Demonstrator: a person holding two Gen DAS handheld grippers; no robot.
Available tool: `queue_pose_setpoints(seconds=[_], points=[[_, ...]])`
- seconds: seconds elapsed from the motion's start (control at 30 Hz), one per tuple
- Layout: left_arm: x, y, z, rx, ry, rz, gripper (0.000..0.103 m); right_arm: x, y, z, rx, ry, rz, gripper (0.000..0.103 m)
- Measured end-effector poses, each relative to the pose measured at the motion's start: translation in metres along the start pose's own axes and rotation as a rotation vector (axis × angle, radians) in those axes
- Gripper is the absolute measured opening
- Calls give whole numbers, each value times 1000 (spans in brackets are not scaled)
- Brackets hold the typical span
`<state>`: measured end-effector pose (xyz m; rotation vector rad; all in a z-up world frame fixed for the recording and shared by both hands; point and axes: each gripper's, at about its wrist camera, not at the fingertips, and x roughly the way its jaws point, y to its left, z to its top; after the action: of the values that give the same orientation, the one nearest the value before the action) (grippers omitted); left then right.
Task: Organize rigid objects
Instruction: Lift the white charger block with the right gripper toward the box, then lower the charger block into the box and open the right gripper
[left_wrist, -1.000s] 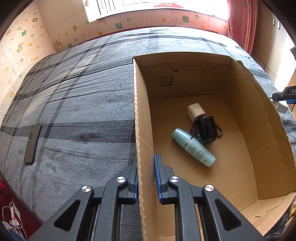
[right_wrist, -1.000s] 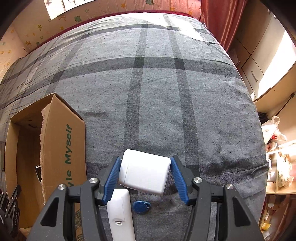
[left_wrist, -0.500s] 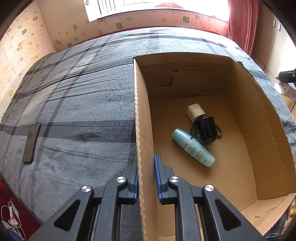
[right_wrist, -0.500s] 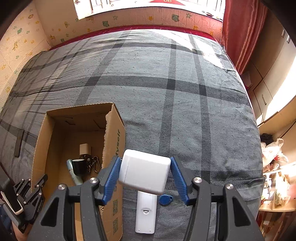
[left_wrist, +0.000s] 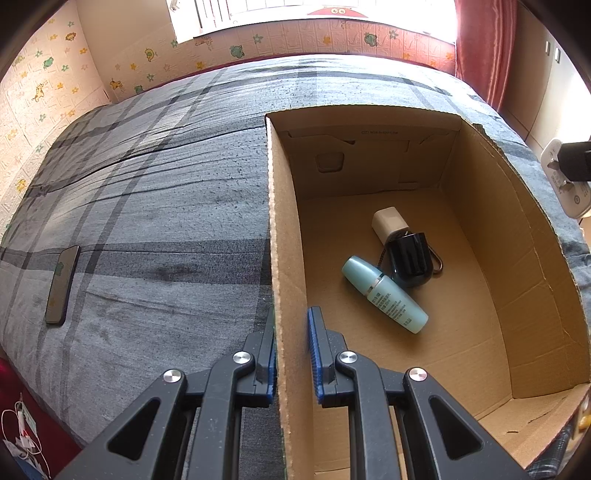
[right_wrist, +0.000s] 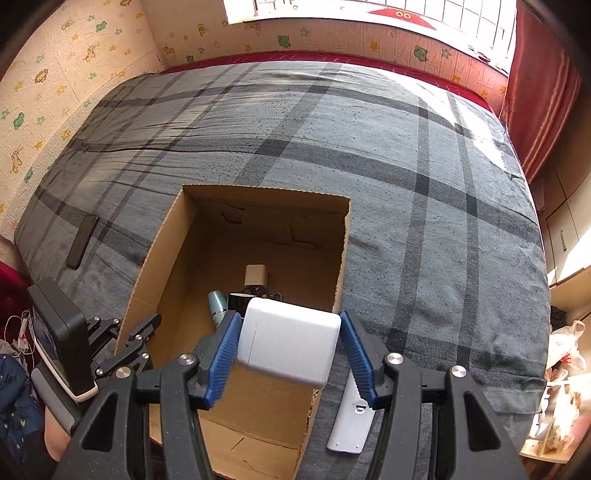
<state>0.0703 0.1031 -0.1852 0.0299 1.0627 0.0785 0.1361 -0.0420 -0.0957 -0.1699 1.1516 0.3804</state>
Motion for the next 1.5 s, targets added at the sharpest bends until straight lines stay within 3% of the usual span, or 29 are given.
queue_pose_setpoints(seconds=[0.43,0.93,1.07,1.5], points=[[0,0,1,-4,1,-2,16,28,35,-20,-72,74,55,59],[0,2,1,-5,1,-7,16,94,34,-38,-37,218,34,59],[0,0,1,5,-2,3,16,99,40,-40,-72,221,-20,59],[0,0,-1,-1,-3,0,17,91,37,-36,-51,194,12,59]])
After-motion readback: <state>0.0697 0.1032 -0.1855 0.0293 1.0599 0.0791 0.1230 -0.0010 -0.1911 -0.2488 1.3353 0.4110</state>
